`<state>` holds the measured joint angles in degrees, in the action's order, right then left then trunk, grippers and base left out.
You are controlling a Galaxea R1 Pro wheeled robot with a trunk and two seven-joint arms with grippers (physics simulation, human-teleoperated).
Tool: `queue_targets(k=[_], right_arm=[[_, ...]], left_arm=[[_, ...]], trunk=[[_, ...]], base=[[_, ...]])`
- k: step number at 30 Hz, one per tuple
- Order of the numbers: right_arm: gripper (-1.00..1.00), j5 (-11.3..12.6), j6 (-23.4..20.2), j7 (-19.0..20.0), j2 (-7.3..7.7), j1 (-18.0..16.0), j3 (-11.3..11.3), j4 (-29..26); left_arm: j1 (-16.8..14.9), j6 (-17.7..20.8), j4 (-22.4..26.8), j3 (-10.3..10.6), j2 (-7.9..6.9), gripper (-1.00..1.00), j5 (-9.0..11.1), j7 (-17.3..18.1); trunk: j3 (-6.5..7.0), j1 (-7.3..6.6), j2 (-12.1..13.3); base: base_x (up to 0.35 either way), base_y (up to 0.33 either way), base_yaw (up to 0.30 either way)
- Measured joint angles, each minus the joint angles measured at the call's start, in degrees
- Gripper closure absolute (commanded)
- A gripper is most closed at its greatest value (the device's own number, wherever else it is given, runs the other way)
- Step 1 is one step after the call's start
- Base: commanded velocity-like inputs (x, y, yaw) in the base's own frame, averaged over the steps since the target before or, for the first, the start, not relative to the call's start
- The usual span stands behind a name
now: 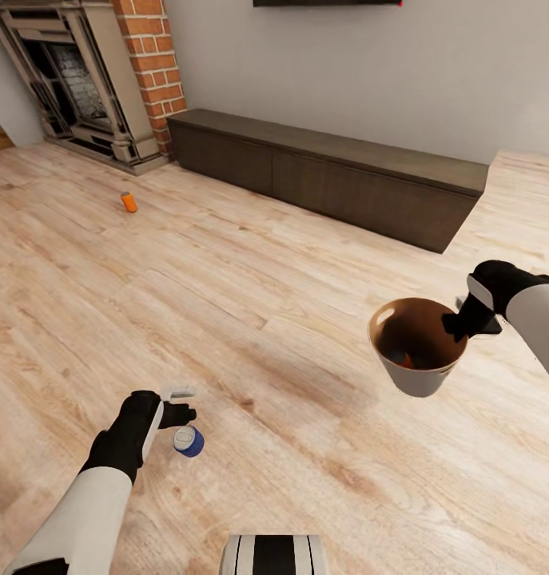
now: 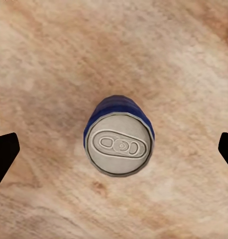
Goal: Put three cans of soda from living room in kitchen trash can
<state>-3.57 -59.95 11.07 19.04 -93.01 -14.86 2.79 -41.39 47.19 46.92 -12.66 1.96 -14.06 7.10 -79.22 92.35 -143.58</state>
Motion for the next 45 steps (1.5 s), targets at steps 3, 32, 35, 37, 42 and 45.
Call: queue_targets(k=[3,32,35,37,42,45], right_arm=[[1.0,-0.33,0.03,0.01,0.03,-0.77,-0.47,-0.17],[1.0,0.96,-0.05,0.3,-0.01,-3.02,0.09,-0.16],[1.0,0.44,-0.03,0.16,-0.03,-3.0,-0.47,-0.15],[1.0,0.25,-0.01,0.12,-0.01,-3.0,-0.69,-0.14],[1.0,0.64,-0.04,0.23,-0.03,-3.0,-0.28,-0.15],[1.0,0.7,-0.04,0.24,-0.05,-3.02,-0.21,-0.15]], left_arm=[[0.04,-0.04,0.01,0.0,0.04,-1.0,0.0,-0.03],[0.23,-0.2,0.3,0.09,0.69,-1.0,0.06,-0.16],[0.25,-0.2,0.35,0.09,0.8,-1.0,0.06,-0.16],[0.25,-0.18,0.36,0.09,0.83,-1.0,0.04,-0.16],[0.25,-0.17,0.36,0.09,0.85,-1.0,0.0,-0.16],[0.25,-0.17,0.36,0.09,0.86,-1.0,0.0,-0.16]], trunk=[[-0.09,0.0,0.0],[-5.22,0.31,-0.16],[-5.7,0.35,-0.17],[-6.32,0.4,-0.19],[-7.87,0.53,-0.26],[-8.58,0.57,-0.29]], base=[[0.0,0.0,0.0],[0.034,0.004,0.0],[0.008,0.001,0.0],[0.003,0.0,0.0],[0.001,0.0,0.0],[0.0,0.0,0.0]])
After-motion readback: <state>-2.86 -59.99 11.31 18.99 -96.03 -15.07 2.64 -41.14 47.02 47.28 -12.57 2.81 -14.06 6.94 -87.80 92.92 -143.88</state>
